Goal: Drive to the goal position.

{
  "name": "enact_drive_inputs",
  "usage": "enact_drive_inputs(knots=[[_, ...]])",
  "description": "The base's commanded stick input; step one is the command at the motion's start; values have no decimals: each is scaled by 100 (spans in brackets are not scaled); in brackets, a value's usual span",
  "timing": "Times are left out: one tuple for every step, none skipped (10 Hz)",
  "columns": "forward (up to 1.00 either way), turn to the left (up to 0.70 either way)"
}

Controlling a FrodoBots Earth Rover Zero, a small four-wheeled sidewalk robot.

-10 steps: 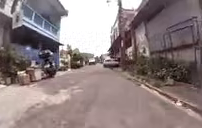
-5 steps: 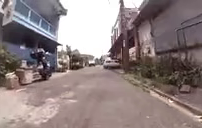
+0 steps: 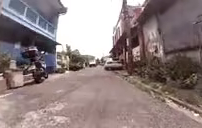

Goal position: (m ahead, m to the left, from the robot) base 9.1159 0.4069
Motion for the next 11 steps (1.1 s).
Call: enact_drive_inputs(knots=[[100, 0], [100, 0], [100, 0], [100, 0], [100, 0], [100, 0], [100, 0], [100, 0], [100, 0], [100, 0], [100, 0]])
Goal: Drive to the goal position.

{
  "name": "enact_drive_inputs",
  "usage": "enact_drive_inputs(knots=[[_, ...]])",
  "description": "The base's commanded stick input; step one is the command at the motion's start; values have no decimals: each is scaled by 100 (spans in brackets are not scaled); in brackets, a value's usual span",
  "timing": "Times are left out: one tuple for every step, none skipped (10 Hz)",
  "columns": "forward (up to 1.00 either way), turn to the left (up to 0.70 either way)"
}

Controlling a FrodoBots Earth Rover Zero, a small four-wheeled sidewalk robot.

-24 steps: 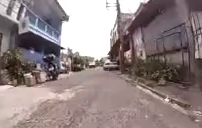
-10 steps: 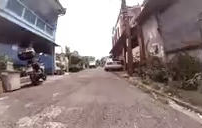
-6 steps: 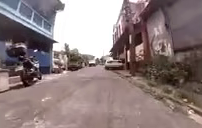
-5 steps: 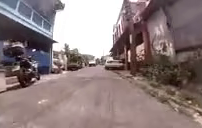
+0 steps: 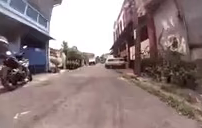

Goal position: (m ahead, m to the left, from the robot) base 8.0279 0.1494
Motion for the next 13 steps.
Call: enact_drive_inputs(knots=[[100, 0], [100, 0], [100, 0], [100, 0], [100, 0], [100, 0], [100, 0], [100, 0], [100, 0], [100, 0], [100, 0], [100, 0], [100, 0]])
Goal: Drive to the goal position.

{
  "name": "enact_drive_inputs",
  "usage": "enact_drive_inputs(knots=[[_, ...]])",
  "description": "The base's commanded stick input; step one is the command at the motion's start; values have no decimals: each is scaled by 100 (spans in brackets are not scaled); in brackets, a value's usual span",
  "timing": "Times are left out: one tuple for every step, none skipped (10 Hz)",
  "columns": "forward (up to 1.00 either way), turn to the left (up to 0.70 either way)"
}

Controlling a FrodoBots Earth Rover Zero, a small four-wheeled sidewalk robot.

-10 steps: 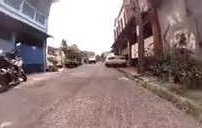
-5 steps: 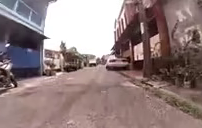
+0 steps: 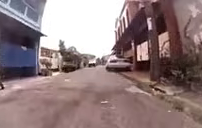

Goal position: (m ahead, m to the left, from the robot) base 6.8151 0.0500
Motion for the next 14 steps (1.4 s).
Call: enact_drive_inputs(knots=[[100, 0], [100, 0], [100, 0], [100, 0], [100, 0], [100, 0], [100, 0], [100, 0], [100, 0], [100, 0], [100, 0], [100, 0], [100, 0], [100, 0]])
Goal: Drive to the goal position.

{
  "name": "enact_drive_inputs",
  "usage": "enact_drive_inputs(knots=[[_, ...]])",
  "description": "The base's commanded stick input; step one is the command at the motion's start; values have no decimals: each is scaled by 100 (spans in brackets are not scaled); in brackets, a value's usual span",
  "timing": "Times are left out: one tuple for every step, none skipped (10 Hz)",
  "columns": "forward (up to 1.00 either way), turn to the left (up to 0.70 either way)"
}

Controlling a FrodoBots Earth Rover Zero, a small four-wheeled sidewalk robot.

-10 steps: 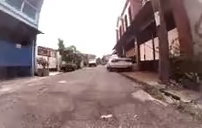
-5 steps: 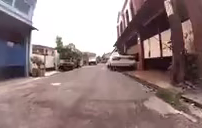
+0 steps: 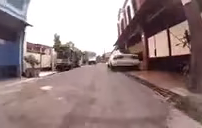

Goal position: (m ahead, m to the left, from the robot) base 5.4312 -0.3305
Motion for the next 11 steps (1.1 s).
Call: enact_drive_inputs(knots=[[100, 0], [100, 0], [20, 0], [0, 0], [0, 0], [0, -6], [0, -83], [0, -100], [0, -97], [0, -92], [0, -11]])
